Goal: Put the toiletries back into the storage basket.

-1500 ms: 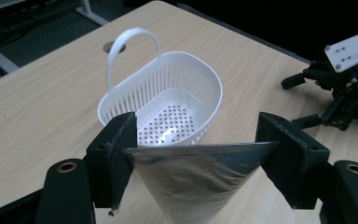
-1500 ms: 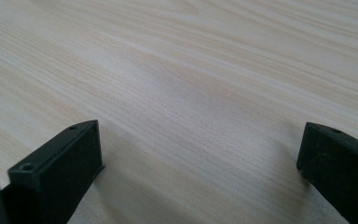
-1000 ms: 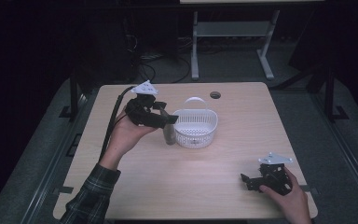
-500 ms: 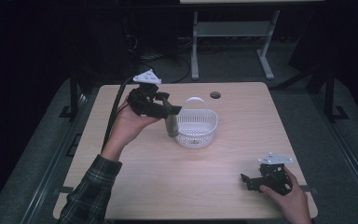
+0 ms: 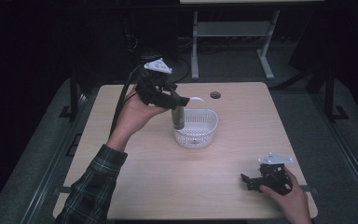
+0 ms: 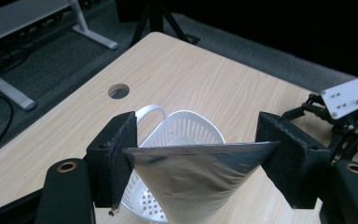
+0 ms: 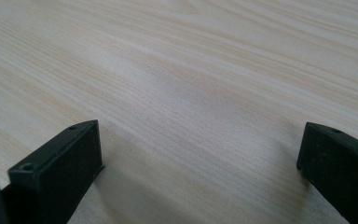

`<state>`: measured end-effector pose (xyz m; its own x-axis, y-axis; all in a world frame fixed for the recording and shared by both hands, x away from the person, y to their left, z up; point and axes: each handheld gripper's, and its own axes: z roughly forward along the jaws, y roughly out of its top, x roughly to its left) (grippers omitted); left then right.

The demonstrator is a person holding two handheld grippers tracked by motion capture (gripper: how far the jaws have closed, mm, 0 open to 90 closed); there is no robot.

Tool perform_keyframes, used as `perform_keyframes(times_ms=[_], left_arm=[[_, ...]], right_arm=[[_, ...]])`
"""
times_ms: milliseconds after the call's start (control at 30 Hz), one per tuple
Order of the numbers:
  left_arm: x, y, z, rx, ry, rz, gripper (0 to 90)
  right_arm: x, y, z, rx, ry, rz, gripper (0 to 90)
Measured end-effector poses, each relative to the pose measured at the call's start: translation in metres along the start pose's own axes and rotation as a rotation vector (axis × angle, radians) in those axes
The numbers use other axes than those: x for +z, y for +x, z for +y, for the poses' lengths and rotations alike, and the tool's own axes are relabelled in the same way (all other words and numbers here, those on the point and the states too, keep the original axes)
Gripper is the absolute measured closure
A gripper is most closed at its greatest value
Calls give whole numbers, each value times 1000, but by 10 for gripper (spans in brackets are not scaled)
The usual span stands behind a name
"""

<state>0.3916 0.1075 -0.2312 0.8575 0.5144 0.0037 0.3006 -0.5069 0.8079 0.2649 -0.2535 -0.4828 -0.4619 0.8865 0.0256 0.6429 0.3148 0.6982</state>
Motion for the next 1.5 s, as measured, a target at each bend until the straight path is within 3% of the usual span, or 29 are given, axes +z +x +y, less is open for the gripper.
perform_keyframes(times_ms=[133, 367, 933, 1500], left_arm=[[7, -5, 9, 17, -1, -15, 296], [18, -5, 10, 22, 13, -20, 296], [47, 8, -12, -12, 36, -23, 296], [60, 12, -27, -20, 39, -8, 296]], right_arm=[[0, 0, 0, 2, 1, 0, 0], [0, 0, 0, 1, 0, 0, 0], [0, 0, 0, 1, 0, 2, 0], [0, 0, 0, 2, 1, 2, 0]])
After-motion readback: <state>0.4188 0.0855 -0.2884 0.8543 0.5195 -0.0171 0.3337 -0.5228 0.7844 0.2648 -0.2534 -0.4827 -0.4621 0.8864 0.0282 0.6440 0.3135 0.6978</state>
